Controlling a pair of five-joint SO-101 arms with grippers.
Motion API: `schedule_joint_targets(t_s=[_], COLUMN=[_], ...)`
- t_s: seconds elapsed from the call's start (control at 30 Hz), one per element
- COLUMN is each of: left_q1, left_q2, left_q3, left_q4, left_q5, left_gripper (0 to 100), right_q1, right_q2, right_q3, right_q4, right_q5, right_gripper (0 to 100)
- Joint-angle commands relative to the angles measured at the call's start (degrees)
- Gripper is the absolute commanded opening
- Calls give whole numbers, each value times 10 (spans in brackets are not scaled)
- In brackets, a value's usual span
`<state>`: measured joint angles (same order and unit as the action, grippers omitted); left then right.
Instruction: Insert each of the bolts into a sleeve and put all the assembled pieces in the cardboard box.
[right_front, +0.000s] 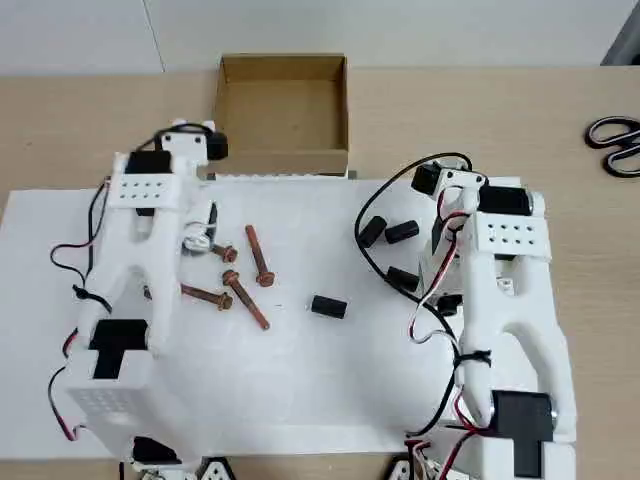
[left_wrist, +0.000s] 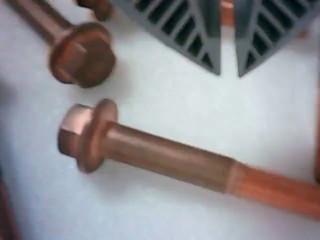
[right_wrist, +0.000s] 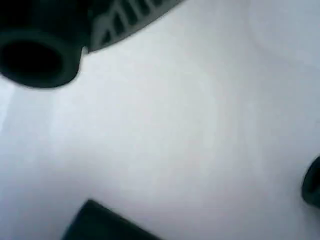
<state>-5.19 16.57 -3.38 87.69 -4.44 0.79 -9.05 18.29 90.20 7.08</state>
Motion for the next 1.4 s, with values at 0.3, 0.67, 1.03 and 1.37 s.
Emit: schedule_joint_targets(t_s=[0.3, 0.67, 1.03, 1.37], left_q1=[-14, -26, 3, 34], left_q2=[52, 60, 59, 60], left_q3=[-194, -195, -193, -145], left_q4=[86, 54, 126, 127], left_q5=[-435, -707, -823, -839], left_gripper=[43, 6, 11, 51], right_q1=[7, 7, 7, 8], right_q2=[-31, -31, -30, -30], right_q3=[9, 46, 46, 46], right_q4=[-26, -51, -53, -53], right_q5=[6, 6, 6, 7], right_gripper=[5, 5, 4, 4])
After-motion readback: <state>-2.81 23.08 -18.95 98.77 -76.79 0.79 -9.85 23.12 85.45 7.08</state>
